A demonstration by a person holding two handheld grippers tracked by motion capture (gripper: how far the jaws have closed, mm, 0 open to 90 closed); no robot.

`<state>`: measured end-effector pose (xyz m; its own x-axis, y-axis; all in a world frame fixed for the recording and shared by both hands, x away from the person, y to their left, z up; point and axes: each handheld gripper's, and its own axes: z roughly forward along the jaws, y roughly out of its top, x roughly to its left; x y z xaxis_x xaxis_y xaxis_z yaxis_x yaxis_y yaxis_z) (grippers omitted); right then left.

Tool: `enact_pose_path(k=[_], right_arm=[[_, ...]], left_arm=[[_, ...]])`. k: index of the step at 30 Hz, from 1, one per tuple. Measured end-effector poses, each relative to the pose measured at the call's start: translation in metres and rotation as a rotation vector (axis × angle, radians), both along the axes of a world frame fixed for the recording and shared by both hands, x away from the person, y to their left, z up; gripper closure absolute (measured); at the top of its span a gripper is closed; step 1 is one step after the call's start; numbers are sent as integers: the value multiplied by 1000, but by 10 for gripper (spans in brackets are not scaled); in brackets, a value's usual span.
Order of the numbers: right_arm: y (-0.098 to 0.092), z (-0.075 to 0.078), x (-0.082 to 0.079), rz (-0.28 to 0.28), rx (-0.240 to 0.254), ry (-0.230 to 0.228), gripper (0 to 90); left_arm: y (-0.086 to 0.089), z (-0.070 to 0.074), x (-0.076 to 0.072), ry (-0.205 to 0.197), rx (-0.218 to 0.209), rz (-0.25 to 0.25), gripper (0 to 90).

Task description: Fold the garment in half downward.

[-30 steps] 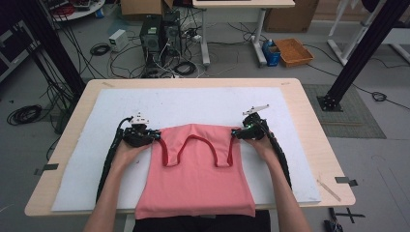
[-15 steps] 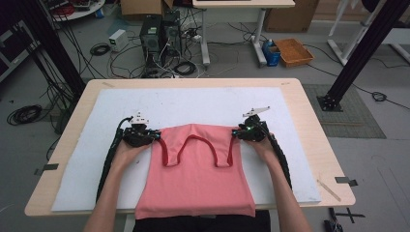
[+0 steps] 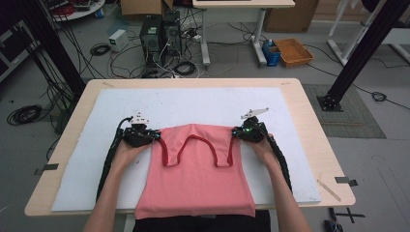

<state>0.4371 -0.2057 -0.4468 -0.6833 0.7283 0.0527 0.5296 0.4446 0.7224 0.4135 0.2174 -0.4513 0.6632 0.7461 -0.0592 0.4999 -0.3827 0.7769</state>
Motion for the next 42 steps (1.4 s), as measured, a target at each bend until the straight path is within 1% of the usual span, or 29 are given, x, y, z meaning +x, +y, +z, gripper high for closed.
enact_pose_path(k=[3, 6, 7, 8, 10, 12, 16, 17, 18, 19, 21, 23, 25, 28, 31, 32, 35, 36, 37, 39, 40, 42], right_arm=[[0, 0, 0, 4, 5, 2, 813], [-2, 0, 1, 6, 17, 11, 818], [-2, 0, 1, 9, 18, 12, 820], [-2, 1, 1, 9, 13, 9, 822], [-1, 3, 0, 9, -12, -1, 824], [-1, 6, 0, 11, -20, -15, 826], [-7, 13, -1, -7, 12, -30, 829], [-9, 14, 0, -12, 20, -29, 829], [-11, 15, 0, -18, 27, -26, 829], [-11, 16, 0, -24, 30, -22, 829], [-10, 20, 2, -24, 18, -16, 829], [-8, 28, 5, -24, 4, -31, 829], [-7, 34, 10, -27, 0, -44, 828], [-7, 40, 18, -37, -4, -47, 829], [-9, 41, 25, -52, -6, -54, 828], [-10, 41, 25, -56, -6, -54, 828], [-12, 40, 33, -64, -1, -60, 828], [-12, 40, 36, -69, 2, -55, 828], [-12, 40, 39, -70, 5, -58, 828], [-12, 39, 43, -77, 20, -64, 828], [-13, 39, 45, -78, 20, -62, 828], [-13, 37, 46, -88, 14, -61, 828]], left_arm=[[0, 0, 0, 1, 1, -1, 810], [1, 0, 1, 5, -10, 2, 811], [2, 0, 1, 12, -15, 0, 811], [2, 0, 2, 15, -24, 3, 812], [3, 1, 2, 17, -35, 13, 812], [4, 4, 2, 10, -50, 28, 813], [5, 16, -2, -24, -79, 33, 815], [6, 19, -2, -24, -81, 33, 815], [6, 22, -1, -15, -70, 35, 816], [5, 24, 0, -16, -63, 40, 816], [4, 30, 3, -20, -55, 39, 816], [1, 33, 7, -32, -53, 45, 816], [0, 35, 11, -28, -45, 55, 816], [-1, 36, 18, -28, -46, 67, 816], [0, 35, 23, -40, -61, 75, 816], [2, 34, 26, -41, -83, 81, 816], [5, 29, 31, -31, -107, 101, 816], [7, 28, 32, -30, -111, 106, 817], [7, 27, 34, -30, -110, 108, 817], [7, 27, 38, -11, -100, 116, 818], [6, 29, 40, -10, -83, 110, 819], [1, 35, 44, -22, -70, 102, 819]])
